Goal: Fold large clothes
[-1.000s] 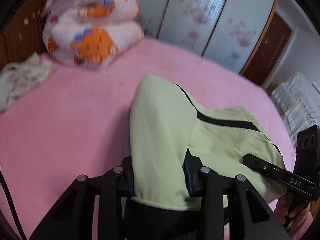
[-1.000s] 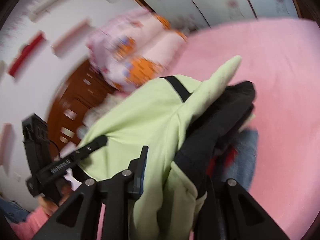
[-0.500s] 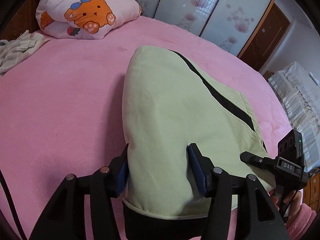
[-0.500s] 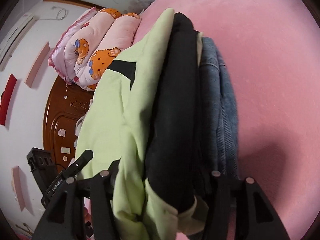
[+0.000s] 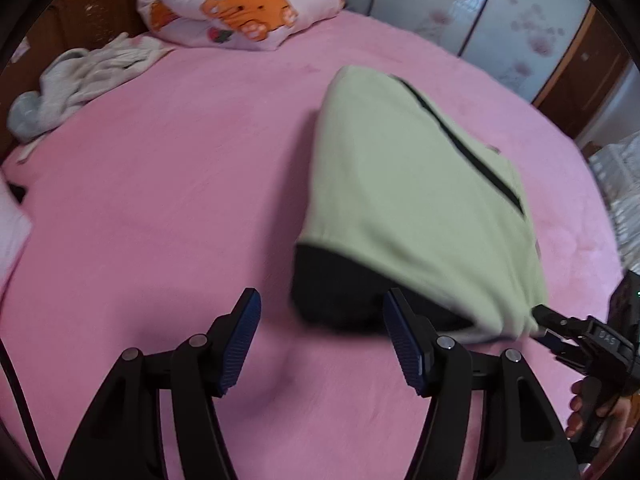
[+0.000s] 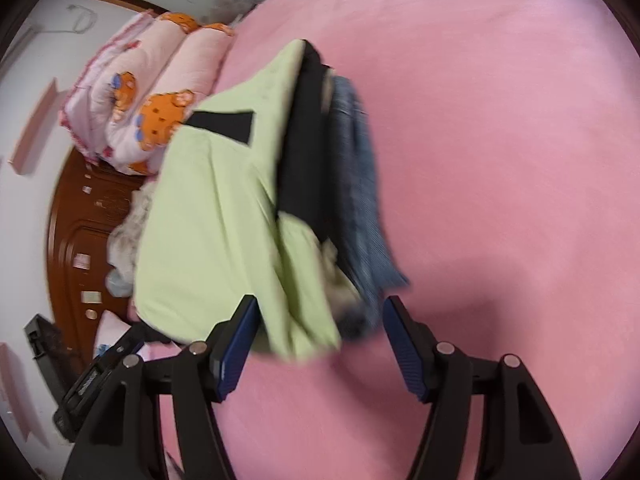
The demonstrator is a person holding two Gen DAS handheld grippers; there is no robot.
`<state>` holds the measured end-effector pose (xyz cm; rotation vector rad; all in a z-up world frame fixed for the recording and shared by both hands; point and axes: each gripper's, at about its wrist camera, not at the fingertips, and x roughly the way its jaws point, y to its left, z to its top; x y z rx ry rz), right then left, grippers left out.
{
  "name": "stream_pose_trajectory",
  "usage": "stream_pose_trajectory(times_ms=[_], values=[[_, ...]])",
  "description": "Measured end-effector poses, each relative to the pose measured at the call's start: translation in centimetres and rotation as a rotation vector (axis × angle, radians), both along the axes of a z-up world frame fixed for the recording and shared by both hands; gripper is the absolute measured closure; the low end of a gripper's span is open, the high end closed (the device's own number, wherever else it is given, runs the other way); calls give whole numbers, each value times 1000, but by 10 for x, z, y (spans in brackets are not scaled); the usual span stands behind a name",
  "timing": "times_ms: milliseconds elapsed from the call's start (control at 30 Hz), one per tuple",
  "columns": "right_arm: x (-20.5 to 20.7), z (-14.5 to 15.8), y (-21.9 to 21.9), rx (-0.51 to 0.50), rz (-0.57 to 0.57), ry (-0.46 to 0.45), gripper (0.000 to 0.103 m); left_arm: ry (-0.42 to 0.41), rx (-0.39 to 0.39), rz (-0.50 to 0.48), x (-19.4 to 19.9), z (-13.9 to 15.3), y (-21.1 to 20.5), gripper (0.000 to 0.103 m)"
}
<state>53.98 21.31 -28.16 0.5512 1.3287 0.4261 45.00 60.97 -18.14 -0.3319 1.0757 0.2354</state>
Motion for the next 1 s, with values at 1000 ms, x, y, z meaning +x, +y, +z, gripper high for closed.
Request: stream_pose_trajectory(times_ms=[1000], values=[[-430, 85, -248, -465, -131, 130, 27, 157, 90, -292, -311, 71, -261, 41]])
